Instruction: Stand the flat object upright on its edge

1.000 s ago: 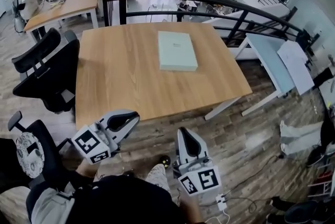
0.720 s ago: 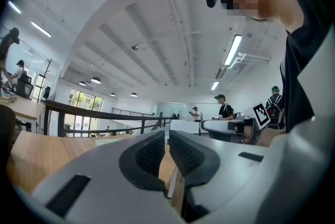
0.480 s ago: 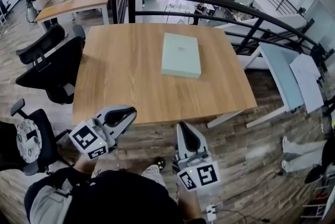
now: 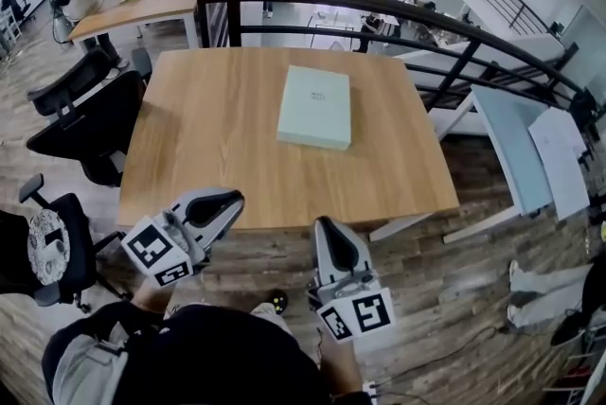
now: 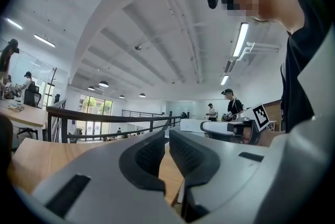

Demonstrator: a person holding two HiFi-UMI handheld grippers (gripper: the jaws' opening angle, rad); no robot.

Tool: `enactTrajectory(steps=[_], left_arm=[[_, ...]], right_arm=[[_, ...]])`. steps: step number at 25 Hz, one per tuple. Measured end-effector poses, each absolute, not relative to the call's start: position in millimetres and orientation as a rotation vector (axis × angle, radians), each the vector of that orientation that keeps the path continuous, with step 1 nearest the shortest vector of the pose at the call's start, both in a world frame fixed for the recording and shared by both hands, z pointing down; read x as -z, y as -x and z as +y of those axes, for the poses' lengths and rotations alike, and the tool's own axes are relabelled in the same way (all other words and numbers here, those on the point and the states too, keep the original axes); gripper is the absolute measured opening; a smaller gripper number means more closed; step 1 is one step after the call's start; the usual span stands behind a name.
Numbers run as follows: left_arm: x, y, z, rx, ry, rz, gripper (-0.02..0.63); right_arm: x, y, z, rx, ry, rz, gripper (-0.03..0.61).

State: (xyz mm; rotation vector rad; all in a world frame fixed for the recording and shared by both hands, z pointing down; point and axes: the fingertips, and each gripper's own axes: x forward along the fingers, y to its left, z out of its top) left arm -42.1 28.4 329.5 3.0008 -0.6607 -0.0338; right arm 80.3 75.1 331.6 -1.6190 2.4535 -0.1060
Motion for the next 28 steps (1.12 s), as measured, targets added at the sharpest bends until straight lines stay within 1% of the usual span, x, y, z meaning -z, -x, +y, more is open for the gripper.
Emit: enactTrajectory(steps=[5, 13, 21, 28], left_arm=[[-331.9, 7.9, 27.6, 0.001, -3.014, -0.689, 0.035], [-334.6, -28.6, 35.4, -0.047, -3.025, -0.706, 0.035], [-338.8, -38.7, 30.3, -0.087, -3.03, -0.739, 0.035], [-355.2, -55.3, 11.6, -0.095, -2.989, -0.682, 0.036]], right_arm=[[-335.4, -116.0, 71.3, 0.114, 1.609, 2.444, 0.029], [-344.0, -147.2, 72.8, 0.13, 1.564, 2.464, 0.029], [-357.8, -171.6, 71.5, 0.169, 1.582, 2.41, 0.029], [-364.3, -185.9, 61.5, 0.177, 1.626, 2.398, 0.028]])
